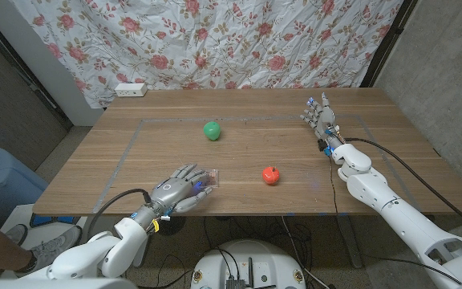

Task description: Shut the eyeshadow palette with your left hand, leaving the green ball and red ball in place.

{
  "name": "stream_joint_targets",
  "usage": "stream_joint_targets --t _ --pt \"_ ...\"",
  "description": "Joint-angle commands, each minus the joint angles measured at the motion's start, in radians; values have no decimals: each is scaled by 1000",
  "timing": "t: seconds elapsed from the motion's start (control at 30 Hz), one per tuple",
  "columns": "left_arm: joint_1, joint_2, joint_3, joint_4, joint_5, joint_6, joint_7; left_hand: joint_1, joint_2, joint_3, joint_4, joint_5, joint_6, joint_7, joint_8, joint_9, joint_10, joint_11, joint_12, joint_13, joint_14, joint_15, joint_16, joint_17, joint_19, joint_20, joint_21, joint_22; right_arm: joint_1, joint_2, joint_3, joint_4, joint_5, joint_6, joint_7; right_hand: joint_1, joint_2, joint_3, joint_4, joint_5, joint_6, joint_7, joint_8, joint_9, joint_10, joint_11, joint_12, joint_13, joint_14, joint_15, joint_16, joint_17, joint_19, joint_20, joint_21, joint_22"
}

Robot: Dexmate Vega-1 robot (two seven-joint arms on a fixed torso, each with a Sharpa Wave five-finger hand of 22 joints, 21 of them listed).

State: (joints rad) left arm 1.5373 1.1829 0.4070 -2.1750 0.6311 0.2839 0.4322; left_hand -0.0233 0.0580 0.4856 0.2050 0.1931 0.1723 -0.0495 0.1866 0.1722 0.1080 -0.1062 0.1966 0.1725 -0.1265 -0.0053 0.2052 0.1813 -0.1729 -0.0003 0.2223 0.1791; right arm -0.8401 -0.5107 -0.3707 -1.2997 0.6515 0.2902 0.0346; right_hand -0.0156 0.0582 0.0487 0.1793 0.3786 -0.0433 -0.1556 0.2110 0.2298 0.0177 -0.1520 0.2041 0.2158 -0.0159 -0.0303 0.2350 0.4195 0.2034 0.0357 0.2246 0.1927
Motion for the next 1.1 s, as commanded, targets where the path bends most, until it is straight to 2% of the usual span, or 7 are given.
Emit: stream_joint_targets --t 0.03,0.47,0.63,0.87,1.1 --pt "-12 -15 -44 12 -51 -52 19 -3 128 -4 -1 5 13 0 7 1 17 1 7 -1 10 2 4 1 -110 8 7 4 0 0 0 0 0 0 1 0 98 0 6 4 1 -9 5 5 3 -3 5 2 -3 -118 6 4 4 0 6 3" --pt "-38 -62 -93 34 -119 -96 15 0 126 -8 -5 7 31 6 7 1 26 3 5 -1 33 1 5 -1 -92 6 10 3 0 0 0 0 0 0 1 0 99 0 6 4 1 -9 5 5 3 -5 5 2 -4 -118 6 4 4 0 6 3" --pt "-57 -103 -109 62 -173 -139 25 5 127 -6 -9 9 45 6 9 1 34 5 5 -1 54 -1 6 -3 -70 7 14 1 0 1 0 -1 -2 0 -5 0 99 0 7 4 1 -9 5 5 2 -3 5 2 -4 -117 6 4 4 0 6 3" --pt "-117 -141 -106 112 -214 -192 1 12 127 2 -15 12 64 7 8 0 50 6 5 -1 85 -4 5 -7 -33 14 21 -2 0 1 0 -1 -2 0 -5 0 99 0 7 4 1 -9 5 5 2 -4 5 2 -4 -115 6 4 4 0 6 3" --pt "-184 -214 -106 190 -315 -266 -9 17 128 12 -20 14 77 12 8 0 59 11 5 -1 105 -1 3 -9 -13 19 22 -3 0 0 0 0 0 0 1 0 98 0 6 4 1 -8 5 5 2 -5 5 2 -4 -117 6 4 4 0 6 3"
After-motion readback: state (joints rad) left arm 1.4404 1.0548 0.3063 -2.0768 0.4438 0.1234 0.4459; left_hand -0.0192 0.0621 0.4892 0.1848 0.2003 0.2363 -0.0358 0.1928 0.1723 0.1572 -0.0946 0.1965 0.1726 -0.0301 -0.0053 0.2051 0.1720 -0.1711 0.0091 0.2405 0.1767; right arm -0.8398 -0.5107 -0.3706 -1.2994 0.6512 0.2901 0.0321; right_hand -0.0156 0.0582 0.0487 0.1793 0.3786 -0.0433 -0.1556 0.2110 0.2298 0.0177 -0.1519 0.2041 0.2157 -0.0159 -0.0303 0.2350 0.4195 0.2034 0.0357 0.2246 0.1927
